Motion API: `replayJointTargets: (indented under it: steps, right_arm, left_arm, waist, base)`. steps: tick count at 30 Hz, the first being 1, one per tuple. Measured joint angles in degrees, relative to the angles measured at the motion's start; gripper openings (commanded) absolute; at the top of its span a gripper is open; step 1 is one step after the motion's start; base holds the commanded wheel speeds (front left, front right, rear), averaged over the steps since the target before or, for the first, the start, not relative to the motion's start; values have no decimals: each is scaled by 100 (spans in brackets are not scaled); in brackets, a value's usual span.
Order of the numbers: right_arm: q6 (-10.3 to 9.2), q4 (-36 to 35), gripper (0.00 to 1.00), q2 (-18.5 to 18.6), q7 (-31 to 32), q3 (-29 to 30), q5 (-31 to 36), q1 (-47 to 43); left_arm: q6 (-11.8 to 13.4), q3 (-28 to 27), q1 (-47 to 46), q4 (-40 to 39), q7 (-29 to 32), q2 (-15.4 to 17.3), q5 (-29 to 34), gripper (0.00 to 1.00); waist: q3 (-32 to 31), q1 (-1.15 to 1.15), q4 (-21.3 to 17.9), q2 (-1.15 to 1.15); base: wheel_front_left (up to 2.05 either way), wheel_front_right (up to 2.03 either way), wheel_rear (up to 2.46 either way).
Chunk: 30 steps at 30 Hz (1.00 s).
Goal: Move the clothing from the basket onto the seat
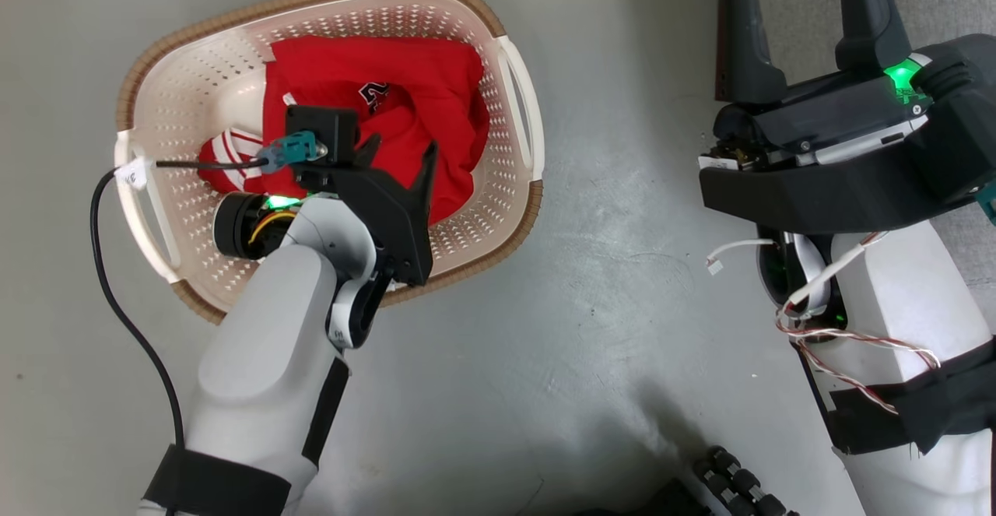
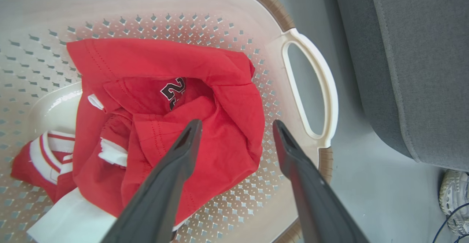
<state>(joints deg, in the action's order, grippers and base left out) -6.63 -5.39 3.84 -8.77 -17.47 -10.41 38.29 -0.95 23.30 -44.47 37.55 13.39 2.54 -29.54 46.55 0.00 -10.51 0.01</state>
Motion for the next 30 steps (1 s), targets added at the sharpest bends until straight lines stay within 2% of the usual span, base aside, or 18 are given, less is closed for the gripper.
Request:
replayJointTargets:
  steps: [26,30]
  right_arm:
    - [-44,-141,100,-14,-248,-305,-259,312]
    - [-44,-122,100,-14,-298,-275,-354,270]
  left_arm:
    - [280,218,-879,610,315,-3,-105,100]
    - [279,419,-1014,737,352,-1,180,100]
  waist:
    - [562,0,-236,0]
    - [594,0,-255,0]
  base:
    - [0,0,0]
    - [0,0,0]
